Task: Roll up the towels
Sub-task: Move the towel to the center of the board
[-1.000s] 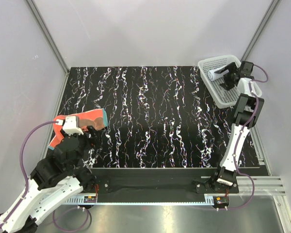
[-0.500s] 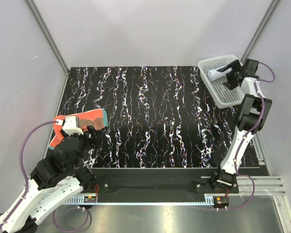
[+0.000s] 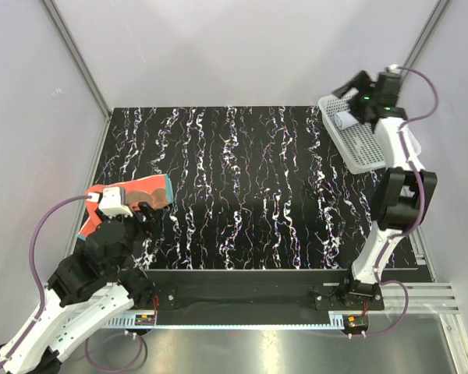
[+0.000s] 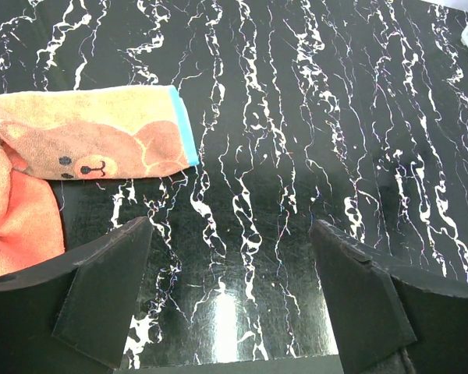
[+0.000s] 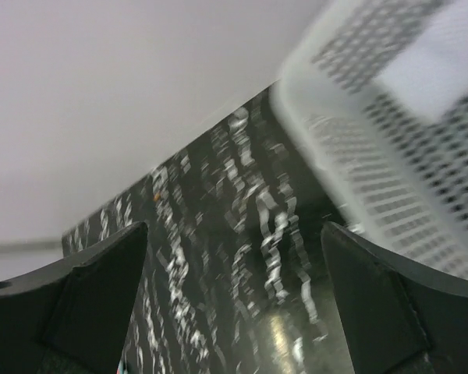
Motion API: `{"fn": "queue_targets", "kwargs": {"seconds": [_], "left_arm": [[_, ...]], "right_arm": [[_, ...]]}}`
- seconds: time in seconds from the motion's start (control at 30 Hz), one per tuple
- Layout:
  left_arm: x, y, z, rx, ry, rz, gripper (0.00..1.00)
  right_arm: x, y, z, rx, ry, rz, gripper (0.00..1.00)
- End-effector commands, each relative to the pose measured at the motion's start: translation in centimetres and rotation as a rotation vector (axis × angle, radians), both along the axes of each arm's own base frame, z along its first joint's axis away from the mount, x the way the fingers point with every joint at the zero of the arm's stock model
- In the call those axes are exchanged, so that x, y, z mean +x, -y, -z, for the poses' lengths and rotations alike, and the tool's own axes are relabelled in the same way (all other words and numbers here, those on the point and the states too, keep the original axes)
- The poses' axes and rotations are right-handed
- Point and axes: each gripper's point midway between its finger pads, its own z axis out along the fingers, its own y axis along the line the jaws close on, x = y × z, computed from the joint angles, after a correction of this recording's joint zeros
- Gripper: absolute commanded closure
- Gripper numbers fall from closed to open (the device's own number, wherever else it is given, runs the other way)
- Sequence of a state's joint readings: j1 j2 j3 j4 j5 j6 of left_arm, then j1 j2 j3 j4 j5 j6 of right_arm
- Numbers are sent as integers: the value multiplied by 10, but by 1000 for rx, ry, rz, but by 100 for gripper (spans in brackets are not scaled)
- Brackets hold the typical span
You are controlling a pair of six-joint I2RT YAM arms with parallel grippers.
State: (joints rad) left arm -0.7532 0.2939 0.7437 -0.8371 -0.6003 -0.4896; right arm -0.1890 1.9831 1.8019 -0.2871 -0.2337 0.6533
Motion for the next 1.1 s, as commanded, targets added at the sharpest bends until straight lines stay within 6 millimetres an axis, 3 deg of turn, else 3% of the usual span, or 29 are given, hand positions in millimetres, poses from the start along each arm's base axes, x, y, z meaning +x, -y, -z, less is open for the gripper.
{"fn": "queue_targets", "kwargs": {"seconds": [0.0,0.07,0.1,0.17,0.2,0.3,0.33,0.37,0.4,0.43,0.47,0.5,0.53,0.6,0.63,0.8,0.83,0.87,1.0,1.07], "left_arm": [[3,-5,-7,-12,32,-30,11],[3,-5,-7,-12,32,-30,11],[3,-5,-7,-10,31,-31,11],[4,-4,-6,-9,30,-31,11],[3,-4,-6,-8,28,-28,11],[3,-5,-7,-9,32,-29,11],[3,-5,-7,-12,34,-31,11],[3,-5,-7,-11,36,-30,11],[3,-6,-8,-14,37,-34,11],[2,-6,-8,-18,40,-33,11],[2,-7,-9,-19,42,-41,11],[2,-8,-8,-18,39,-46,11],[2,-8,-8,-19,39,-47,11],[2,-10,-8,-21,43,-54,11],[2,-10,-9,-22,45,-52,11],[2,-11,-8,-19,42,-57,11],[2,-11,-7,-17,40,-57,11],[2,-11,-8,-20,43,-59,11],[2,-12,-9,-23,43,-66,11],[2,-12,-8,-22,42,-66,11]], "right_arm": [[-26,-91,-66,-129,136,-151,0],[-40,-142,-58,-128,122,-251,0],[-50,-184,-50,-118,111,-331,0],[-64,-228,-27,-90,77,-420,0],[-84,-278,-16,-73,64,-527,0],[-114,-356,27,-68,-2,-688,1],[-135,-398,31,-66,-6,-776,1],[-141,-419,59,-54,-62,-806,2],[-146,-438,57,-31,-58,-850,2],[-162,-462,69,-24,-84,-894,3],[-164,-473,94,-13,-137,-899,3],[-168,-487,93,12,-131,-927,4],[-172,-497,114,17,-171,-937,4],[-175,-513,119,63,-186,-944,5],[-176,-518,135,67,-215,-945,6],[-203,-558,149,76,-245,-1015,7],[-209,-561,166,63,-280,-1021,7],[-220,-570,170,52,-288,-1046,8],[-236,-589,188,52,-318,-1076,9],[-237,-596,188,63,-311,-1079,12]]}}
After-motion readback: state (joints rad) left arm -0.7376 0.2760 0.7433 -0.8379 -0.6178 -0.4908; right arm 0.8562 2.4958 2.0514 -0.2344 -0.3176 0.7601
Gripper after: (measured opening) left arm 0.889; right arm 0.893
